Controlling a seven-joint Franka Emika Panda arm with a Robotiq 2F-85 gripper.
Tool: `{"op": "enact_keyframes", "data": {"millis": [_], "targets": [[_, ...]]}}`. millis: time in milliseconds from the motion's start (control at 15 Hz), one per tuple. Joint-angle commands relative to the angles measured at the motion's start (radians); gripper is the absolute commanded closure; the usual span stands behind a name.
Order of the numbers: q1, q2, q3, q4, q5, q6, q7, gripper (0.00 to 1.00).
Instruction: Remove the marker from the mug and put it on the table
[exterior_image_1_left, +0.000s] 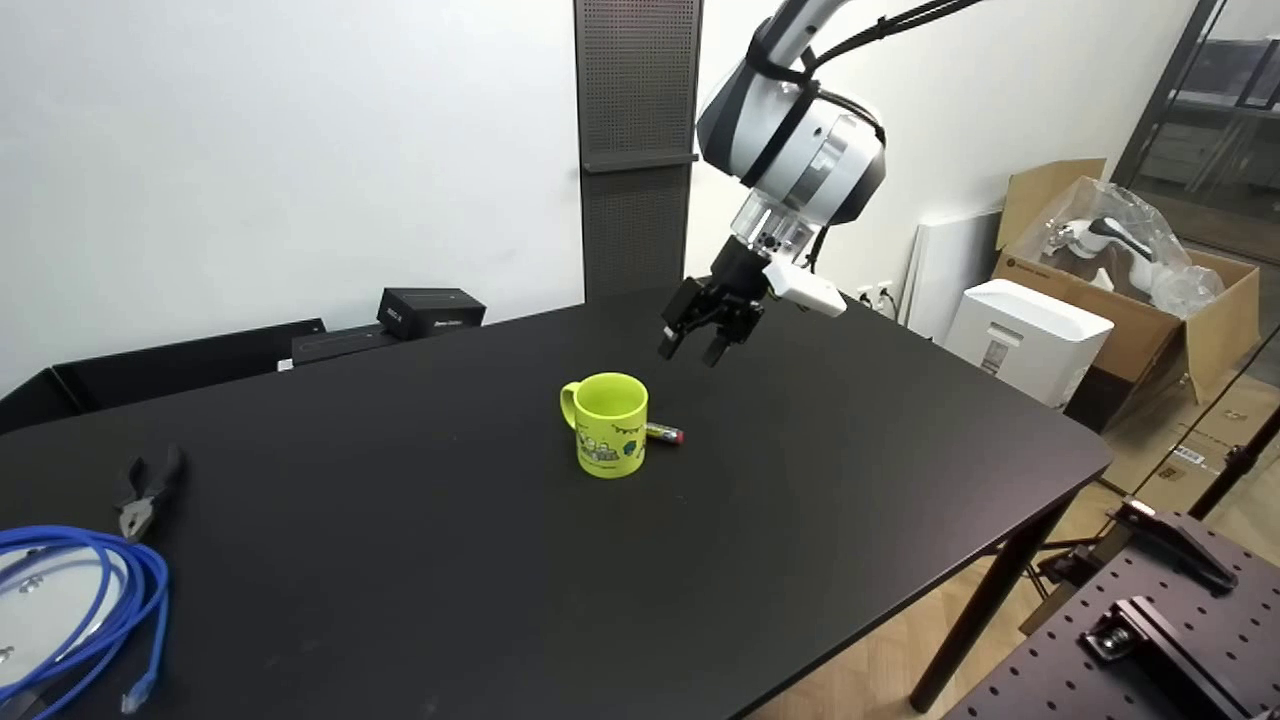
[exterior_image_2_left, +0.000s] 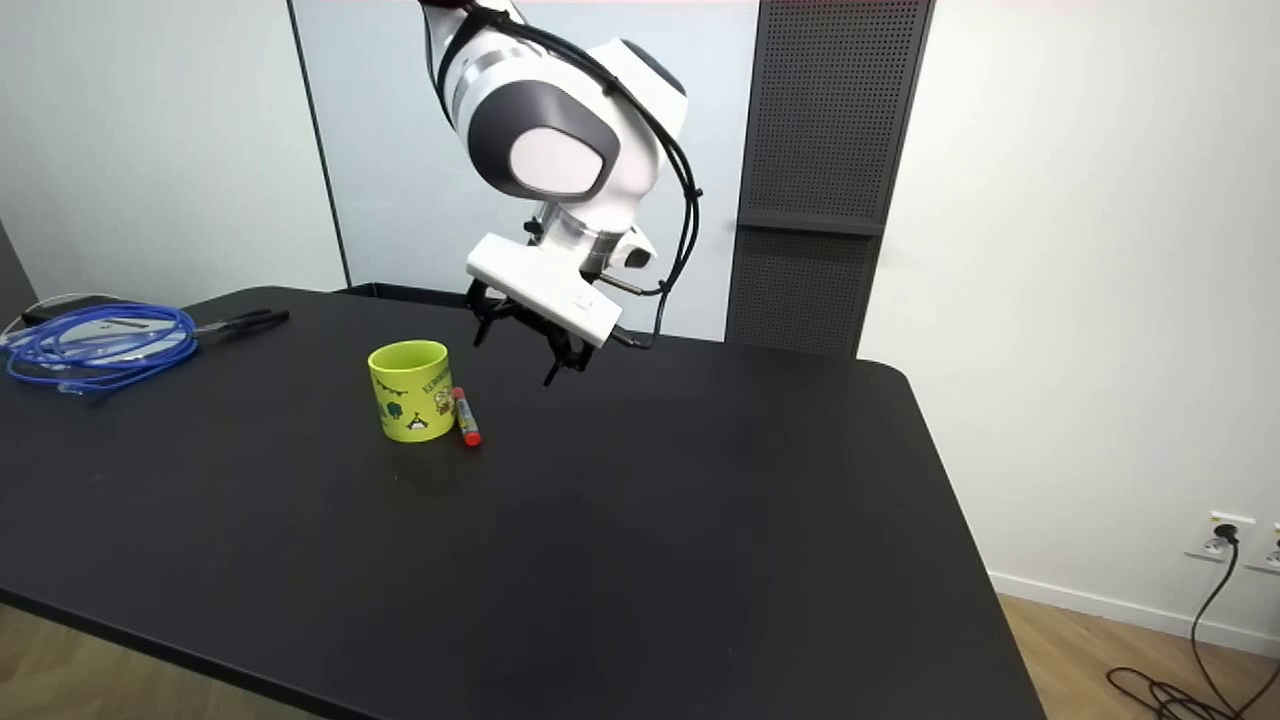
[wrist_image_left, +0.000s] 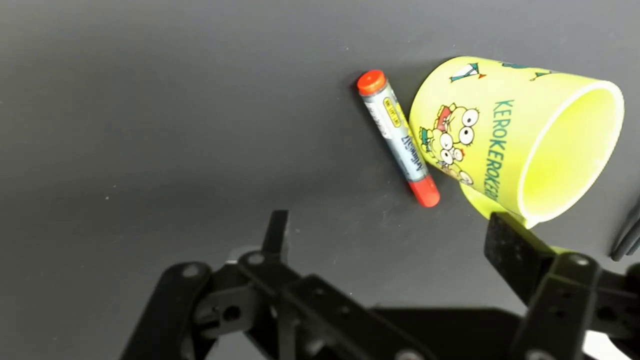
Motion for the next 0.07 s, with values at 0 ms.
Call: {"op": "enact_keyframes", "data": {"millis": [0], "targets": [[0.019, -0.124, -0.027, -0.067, -0.122, -0.028, 0.139, 0.00]]}}
